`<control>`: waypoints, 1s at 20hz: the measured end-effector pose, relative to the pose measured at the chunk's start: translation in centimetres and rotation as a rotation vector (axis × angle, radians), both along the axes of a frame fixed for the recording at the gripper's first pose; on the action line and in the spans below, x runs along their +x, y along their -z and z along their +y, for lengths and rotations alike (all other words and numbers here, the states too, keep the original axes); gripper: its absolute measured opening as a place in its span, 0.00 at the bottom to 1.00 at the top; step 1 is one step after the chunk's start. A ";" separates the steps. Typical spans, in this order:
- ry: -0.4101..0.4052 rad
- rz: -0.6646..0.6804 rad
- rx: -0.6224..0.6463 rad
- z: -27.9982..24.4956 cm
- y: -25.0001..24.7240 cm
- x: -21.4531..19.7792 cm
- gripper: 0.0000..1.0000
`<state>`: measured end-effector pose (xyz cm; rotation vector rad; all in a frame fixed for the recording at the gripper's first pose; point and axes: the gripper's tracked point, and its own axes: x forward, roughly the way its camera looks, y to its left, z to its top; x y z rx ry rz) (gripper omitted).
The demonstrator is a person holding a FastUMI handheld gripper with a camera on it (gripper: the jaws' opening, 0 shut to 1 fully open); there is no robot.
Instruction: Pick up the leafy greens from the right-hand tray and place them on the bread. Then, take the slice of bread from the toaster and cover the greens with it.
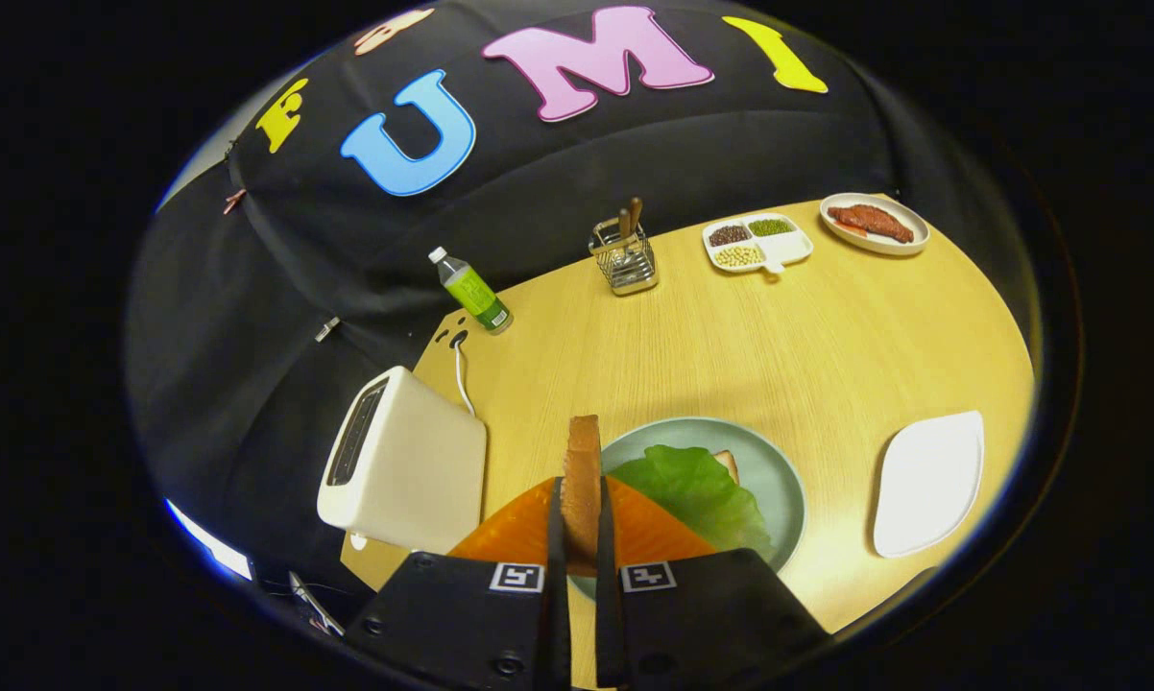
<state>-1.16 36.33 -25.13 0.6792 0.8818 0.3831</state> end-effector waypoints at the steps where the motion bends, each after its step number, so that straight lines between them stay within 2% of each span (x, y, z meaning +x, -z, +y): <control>1: 0.003 0.011 -0.024 -0.1 1.3 -0.3 0.14; 5: 0.025 0.047 -0.127 -2.7 5.0 -0.9 0.14; 13: -0.036 0.022 -0.212 -3.4 7.8 -1.2 0.14; 15: -0.041 0.015 -0.236 -3.5 8.1 -1.2 0.18; 17: -0.035 0.018 -0.258 -4.1 8.3 -1.1 0.27; 20: -0.025 0.028 -0.275 -4.8 8.2 -1.3 0.46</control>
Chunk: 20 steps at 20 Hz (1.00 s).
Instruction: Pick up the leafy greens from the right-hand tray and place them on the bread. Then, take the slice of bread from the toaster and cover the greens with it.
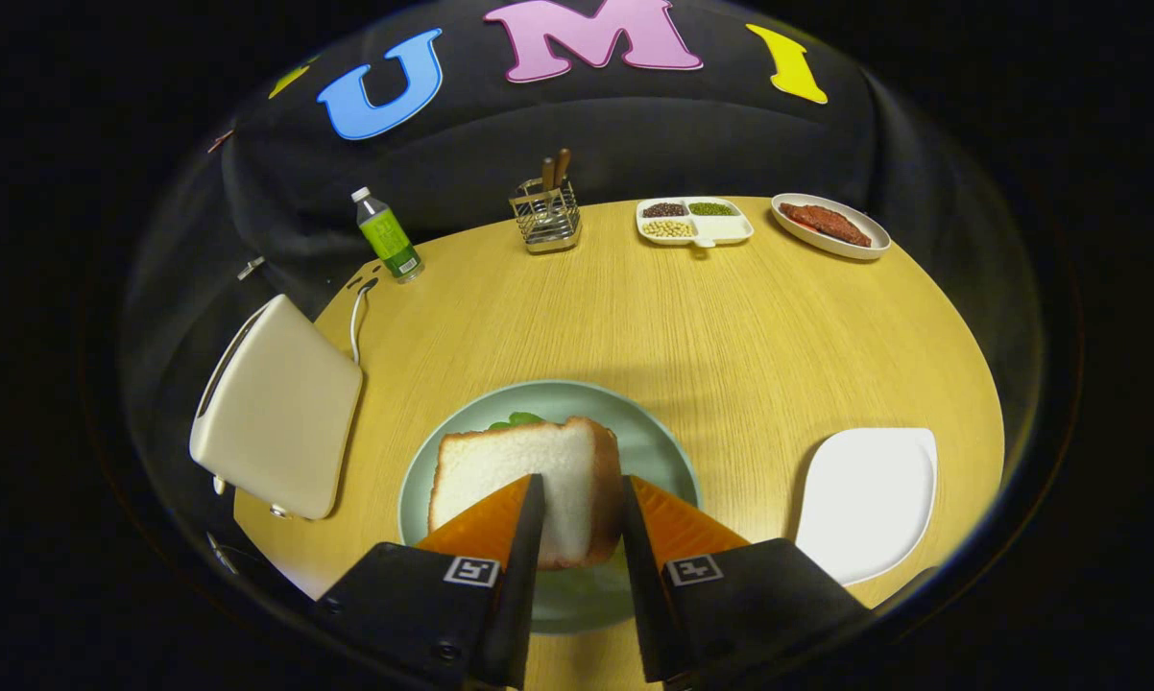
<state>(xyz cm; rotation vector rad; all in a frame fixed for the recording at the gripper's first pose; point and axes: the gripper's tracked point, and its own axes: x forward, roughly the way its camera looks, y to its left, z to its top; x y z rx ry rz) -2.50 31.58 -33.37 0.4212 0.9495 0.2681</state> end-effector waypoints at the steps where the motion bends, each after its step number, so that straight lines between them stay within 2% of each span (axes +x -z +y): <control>1: 0.000 0.002 -0.008 -0.3 0.0 0.0 0.51; 2: -0.003 0.002 -0.018 -0.6 0.0 0.0 0.56; 5: -0.006 -0.003 -0.039 -1.1 -0.1 -0.2 0.57; 8: -0.007 -0.009 -0.036 -1.2 -0.5 -0.3 0.71; 11: 0.003 -0.041 -0.018 -1.1 -1.0 0.6 0.80; 12: 0.009 -0.055 -0.016 -1.3 -1.4 0.8 0.89; 14: 0.023 -0.080 -0.023 -1.9 -2.2 1.2 0.99; 20: 0.060 -0.125 -0.004 -3.7 -5.1 2.3 0.99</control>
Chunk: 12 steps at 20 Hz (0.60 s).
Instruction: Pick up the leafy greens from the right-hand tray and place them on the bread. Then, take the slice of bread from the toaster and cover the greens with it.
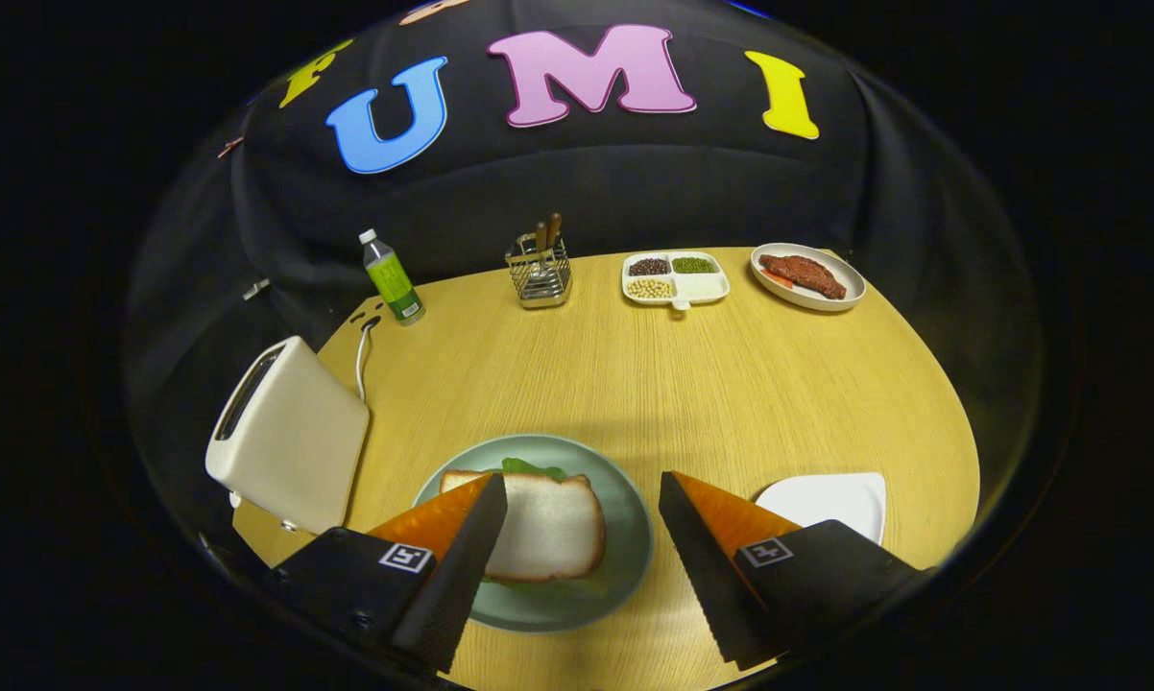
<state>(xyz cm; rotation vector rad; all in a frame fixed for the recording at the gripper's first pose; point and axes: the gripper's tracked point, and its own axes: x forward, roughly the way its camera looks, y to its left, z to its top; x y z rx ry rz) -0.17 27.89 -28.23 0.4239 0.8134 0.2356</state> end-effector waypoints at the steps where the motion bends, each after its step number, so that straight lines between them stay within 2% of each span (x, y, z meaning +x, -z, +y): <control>1: 0.010 -0.019 0.011 -0.3 -1.2 0.4 0.99; 6: 0.038 -0.174 0.057 -1.6 -9.3 2.0 0.99; 12: 0.000 -0.385 0.069 -2.0 -20.7 2.4 0.99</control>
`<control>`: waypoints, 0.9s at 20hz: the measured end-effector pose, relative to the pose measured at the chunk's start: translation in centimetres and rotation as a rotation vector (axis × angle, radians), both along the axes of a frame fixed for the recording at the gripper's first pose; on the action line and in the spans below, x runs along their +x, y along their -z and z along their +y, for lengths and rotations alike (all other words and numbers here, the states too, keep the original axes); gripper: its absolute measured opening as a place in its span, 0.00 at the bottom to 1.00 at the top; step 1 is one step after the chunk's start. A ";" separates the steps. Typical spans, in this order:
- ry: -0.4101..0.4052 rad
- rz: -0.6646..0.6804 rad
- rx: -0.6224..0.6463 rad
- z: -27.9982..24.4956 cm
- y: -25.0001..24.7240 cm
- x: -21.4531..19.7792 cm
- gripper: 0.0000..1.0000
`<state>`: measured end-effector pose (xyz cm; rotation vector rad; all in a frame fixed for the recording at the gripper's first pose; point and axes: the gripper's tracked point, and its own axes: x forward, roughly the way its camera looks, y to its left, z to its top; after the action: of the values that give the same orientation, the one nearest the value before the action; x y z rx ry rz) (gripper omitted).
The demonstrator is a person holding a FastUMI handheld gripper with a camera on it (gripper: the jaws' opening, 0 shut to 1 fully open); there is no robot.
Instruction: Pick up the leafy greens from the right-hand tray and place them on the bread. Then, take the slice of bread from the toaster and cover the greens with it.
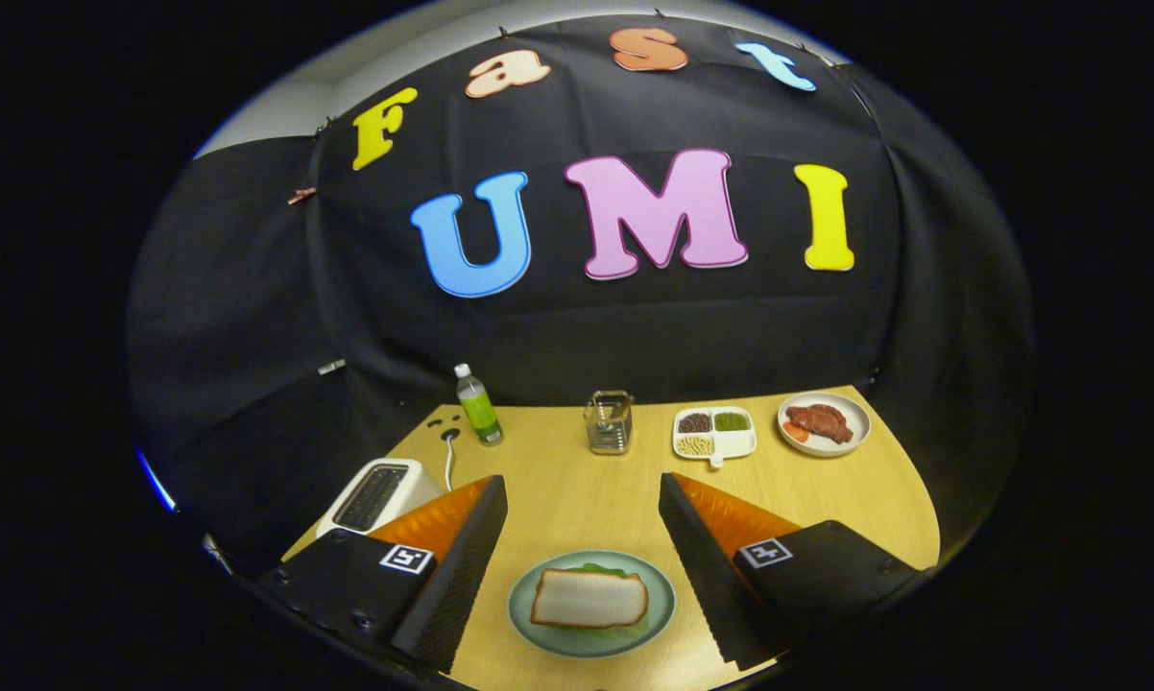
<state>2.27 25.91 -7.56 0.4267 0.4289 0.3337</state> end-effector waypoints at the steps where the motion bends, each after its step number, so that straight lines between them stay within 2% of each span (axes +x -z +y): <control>1: -0.005 -0.023 0.002 0.0 -1.4 -0.1 0.99; 6: -0.008 -0.170 -0.085 -1.1 -7.2 -0.3 0.99; 9: 0.028 -0.260 -0.160 -2.7 -9.7 -0.7 0.99; 14: 0.122 -0.299 -0.200 -5.2 -11.3 -1.0 0.98; 18: 0.110 -0.286 -0.208 -4.9 -11.0 -2.2 0.98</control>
<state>0.10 21.04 3.41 0.1940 0.1570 0.2360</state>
